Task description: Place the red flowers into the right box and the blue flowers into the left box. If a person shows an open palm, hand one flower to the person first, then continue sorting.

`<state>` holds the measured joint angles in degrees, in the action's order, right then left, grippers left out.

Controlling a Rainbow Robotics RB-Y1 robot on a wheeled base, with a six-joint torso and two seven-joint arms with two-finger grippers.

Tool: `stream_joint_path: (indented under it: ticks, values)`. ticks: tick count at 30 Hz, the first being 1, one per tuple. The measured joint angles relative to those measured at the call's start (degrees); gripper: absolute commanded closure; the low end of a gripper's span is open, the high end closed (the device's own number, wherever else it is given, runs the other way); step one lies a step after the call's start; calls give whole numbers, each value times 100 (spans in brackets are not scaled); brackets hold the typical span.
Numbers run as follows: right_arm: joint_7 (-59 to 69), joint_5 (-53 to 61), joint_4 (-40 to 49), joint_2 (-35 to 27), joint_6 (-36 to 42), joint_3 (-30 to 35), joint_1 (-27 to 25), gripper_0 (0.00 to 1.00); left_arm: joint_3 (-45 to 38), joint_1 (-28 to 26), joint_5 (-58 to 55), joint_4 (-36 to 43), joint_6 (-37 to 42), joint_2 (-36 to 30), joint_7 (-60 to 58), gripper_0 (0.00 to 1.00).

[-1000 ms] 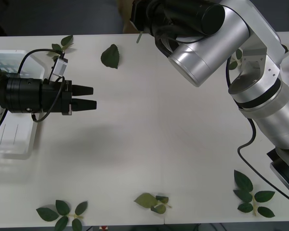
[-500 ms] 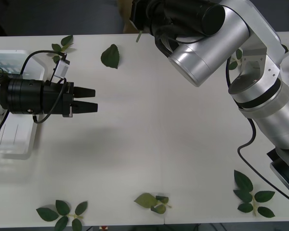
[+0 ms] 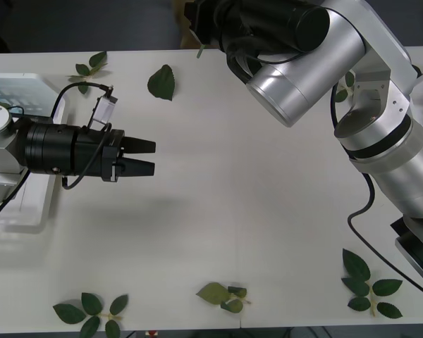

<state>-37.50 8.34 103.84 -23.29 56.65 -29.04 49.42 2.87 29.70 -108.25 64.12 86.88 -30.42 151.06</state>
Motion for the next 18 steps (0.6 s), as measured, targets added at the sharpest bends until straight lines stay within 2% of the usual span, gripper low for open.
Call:
stream_joint_path:
  ticks: [6, 12, 18]
  values:
    - [0, 90, 82, -32, -2, 0, -11, 1, 5, -1, -1, 0, 20, 125, 0, 0]
    - [-1, 902, 938, -570, -5, 90, -354, 1, 8, -22, -1, 4, 20, 208, 0, 0]
    - [-518, 2658, 1511, -1317, -67, 772, -1022, 1, 20, -95, -2, 11, 20, 227, 0, 0]
